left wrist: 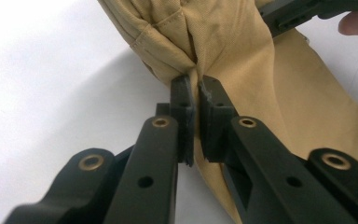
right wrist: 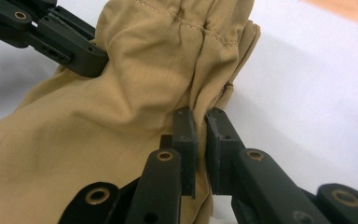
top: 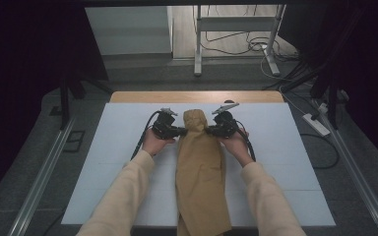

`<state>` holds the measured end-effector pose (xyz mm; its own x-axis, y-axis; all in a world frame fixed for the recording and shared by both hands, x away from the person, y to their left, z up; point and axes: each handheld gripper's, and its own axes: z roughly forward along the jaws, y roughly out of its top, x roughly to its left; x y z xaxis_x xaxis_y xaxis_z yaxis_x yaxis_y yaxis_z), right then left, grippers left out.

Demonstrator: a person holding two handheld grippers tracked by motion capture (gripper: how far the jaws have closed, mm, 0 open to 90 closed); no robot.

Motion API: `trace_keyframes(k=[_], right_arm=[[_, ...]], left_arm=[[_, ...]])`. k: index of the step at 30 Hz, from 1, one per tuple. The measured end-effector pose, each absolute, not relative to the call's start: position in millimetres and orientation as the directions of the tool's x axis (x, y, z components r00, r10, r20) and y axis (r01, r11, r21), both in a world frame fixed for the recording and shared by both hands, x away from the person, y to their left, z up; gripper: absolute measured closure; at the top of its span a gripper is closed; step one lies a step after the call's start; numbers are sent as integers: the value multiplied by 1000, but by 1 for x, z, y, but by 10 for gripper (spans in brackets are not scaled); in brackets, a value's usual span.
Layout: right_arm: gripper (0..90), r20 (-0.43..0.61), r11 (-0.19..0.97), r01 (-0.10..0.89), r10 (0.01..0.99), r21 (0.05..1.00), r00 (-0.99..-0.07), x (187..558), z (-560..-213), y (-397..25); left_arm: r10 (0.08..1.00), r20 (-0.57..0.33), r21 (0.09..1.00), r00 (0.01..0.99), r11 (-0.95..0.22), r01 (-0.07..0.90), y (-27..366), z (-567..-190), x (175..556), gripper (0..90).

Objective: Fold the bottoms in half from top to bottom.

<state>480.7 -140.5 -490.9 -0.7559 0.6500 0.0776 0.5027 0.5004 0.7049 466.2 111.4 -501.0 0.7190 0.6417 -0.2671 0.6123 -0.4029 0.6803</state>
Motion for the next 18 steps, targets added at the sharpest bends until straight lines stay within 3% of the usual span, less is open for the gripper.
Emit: trace_keyframes(k=[11, 18], right_arm=[[834, 12, 471, 425, 658, 773, -753, 494, -452, -138], [834, -2, 472, 411, 658, 780, -753, 495, -447, -140]], left_arm=[[661, -198, 732, 724, -392, 558, 117, -457, 483, 849], [657, -182, 737, 732, -402, 544, 115, -455, 482, 849]])
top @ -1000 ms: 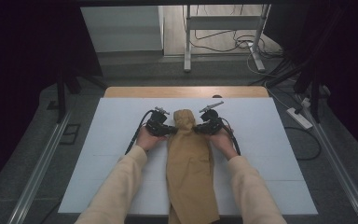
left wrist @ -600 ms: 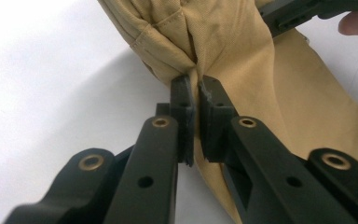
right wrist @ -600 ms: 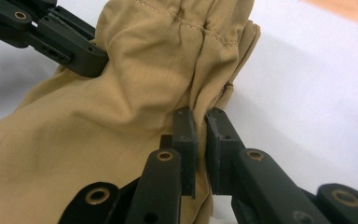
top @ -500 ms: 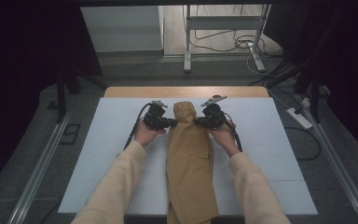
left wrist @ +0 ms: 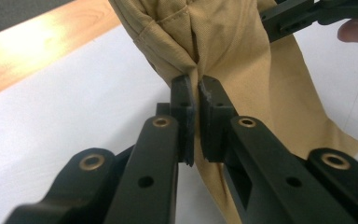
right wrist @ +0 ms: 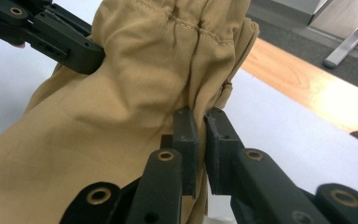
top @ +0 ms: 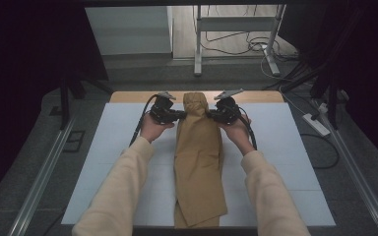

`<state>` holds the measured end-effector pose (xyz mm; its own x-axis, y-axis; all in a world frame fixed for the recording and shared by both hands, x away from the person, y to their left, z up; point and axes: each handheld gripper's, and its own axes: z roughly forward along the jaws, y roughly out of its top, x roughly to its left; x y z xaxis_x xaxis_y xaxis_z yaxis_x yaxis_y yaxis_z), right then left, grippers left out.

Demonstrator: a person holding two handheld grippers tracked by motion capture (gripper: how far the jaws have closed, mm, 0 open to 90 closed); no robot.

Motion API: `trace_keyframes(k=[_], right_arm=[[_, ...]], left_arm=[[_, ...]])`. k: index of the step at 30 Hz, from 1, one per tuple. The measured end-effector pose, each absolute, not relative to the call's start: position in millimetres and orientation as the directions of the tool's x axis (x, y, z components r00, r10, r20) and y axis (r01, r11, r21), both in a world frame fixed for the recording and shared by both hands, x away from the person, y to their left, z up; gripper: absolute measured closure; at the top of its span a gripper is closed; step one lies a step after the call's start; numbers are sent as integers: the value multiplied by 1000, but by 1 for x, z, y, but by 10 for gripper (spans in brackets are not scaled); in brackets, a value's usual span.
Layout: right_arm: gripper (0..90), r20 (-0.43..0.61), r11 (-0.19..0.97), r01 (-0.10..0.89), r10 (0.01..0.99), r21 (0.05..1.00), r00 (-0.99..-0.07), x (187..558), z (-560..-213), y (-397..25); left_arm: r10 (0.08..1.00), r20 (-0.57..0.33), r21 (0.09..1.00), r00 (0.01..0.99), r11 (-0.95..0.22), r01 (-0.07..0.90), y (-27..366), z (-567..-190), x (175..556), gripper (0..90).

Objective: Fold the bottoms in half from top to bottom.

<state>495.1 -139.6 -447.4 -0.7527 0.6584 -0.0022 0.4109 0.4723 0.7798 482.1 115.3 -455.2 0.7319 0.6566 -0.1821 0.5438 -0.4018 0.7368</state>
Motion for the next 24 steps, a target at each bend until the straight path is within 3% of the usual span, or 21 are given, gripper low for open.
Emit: trace_keyframes(k=[7, 16, 24], right_arm=[[837, 5, 471, 418, 659, 777, -752, 497, -450, -142], [839, -27, 457, 365, 652, 811, -757, 504, -423, -143], [839, -18, 468, 375, 644, 800, -765, 498, -434, -144]], left_arm=[[662, -178, 742, 728, -395, 541, 115, -453, 483, 851], [656, -140, 775, 741, -394, 494, 118, -429, 488, 853], [646, -127, 762, 752, -422, 491, 116, -439, 481, 852]])
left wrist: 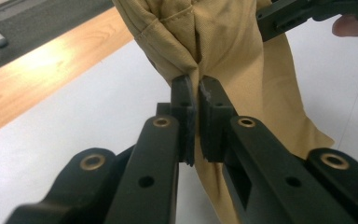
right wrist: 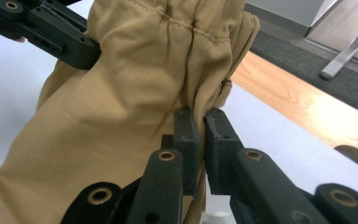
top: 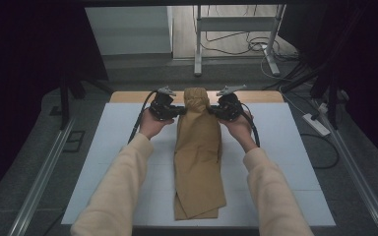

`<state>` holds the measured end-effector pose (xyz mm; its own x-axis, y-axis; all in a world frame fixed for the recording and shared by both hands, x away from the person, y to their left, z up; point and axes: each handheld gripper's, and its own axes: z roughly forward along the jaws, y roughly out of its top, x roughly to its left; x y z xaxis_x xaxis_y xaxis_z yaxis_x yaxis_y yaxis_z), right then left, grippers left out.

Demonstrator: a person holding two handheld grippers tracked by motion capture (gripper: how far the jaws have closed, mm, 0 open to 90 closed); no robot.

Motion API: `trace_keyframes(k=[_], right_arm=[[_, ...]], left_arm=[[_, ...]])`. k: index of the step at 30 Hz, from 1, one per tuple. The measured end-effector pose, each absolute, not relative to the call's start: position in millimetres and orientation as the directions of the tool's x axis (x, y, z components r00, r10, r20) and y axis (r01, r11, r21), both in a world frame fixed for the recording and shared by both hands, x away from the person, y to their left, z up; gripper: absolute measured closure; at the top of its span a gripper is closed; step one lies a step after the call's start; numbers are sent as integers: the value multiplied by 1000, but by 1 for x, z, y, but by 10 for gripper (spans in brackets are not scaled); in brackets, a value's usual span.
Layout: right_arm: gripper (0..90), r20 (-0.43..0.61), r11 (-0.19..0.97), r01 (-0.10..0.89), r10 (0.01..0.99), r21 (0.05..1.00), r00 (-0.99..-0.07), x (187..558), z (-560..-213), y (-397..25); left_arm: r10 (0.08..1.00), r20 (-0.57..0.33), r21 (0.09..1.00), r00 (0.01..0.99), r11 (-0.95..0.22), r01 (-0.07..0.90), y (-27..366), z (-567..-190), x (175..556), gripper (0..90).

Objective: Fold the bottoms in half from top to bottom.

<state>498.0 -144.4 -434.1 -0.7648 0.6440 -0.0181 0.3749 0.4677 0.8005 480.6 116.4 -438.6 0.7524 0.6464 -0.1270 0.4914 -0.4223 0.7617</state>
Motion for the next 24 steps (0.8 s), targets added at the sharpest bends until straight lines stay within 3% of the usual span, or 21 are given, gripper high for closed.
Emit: trace_keyframes(k=[24], right_arm=[[841, 39, 448, 379, 604, 810, -796, 471, -449, -151]], left_arm=[[595, -149, 777, 790, -424, 466, 121, -453, 450, 853]])
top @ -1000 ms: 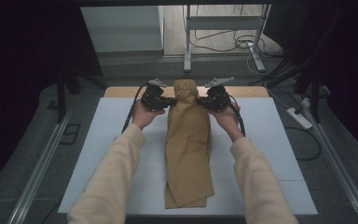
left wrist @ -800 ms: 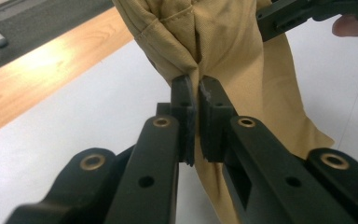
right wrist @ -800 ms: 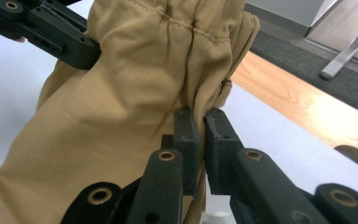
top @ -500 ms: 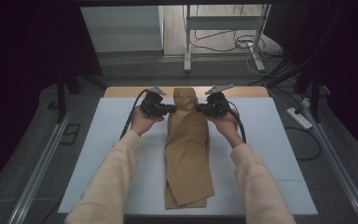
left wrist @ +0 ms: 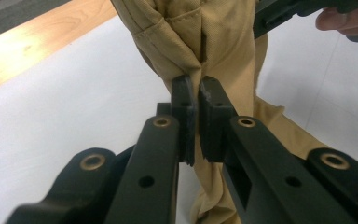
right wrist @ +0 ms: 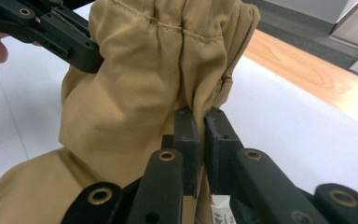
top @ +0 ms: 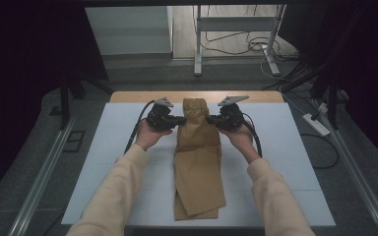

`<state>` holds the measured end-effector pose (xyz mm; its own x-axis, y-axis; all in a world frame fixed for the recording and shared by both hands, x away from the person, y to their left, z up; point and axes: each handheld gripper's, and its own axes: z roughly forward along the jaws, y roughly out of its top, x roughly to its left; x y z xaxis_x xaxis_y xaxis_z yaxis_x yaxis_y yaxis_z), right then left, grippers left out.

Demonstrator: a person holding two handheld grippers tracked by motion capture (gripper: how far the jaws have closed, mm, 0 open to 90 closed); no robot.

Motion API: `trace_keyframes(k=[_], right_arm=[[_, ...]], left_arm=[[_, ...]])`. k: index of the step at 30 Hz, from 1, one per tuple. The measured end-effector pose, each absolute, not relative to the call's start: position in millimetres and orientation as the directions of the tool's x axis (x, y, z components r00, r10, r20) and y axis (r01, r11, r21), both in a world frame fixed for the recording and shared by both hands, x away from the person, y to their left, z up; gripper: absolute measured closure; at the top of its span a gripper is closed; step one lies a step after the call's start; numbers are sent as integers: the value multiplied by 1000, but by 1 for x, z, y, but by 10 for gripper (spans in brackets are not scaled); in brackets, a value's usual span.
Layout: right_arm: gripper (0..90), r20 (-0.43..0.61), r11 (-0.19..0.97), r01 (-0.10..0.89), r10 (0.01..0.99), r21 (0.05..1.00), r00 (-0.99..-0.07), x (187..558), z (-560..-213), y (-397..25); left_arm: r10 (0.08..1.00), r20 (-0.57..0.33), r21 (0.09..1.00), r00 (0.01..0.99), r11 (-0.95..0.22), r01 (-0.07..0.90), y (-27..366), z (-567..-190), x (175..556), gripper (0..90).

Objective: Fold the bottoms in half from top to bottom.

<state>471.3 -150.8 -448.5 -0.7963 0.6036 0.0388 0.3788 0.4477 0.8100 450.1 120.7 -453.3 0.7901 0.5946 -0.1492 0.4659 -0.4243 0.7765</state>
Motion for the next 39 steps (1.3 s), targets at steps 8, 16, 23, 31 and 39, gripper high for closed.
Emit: trace_keyframes(k=[8, 16, 23, 31, 39], right_arm=[[841, 50, 448, 380, 592, 809, -804, 460, -453, -154], [840, 55, 454, 382, 584, 805, -810, 448, -458, -157], [840, 67, 448, 390, 584, 805, -809, 438, -461, -159], [840, 62, 462, 387, 575, 798, -816, 429, -465, -161], [840, 74, 463, 396, 572, 793, -817, 427, -471, -162]], left_arm=[[575, -145, 782, 805, -432, 449, 118, -458, 435, 854], [562, -149, 783, 813, -436, 445, 117, -464, 423, 854], [554, -142, 783, 821, -445, 435, 115, -467, 412, 854], [546, -149, 781, 824, -446, 436, 114, -473, 404, 855], [542, -159, 778, 826, -447, 442, 113, -477, 402, 854]])
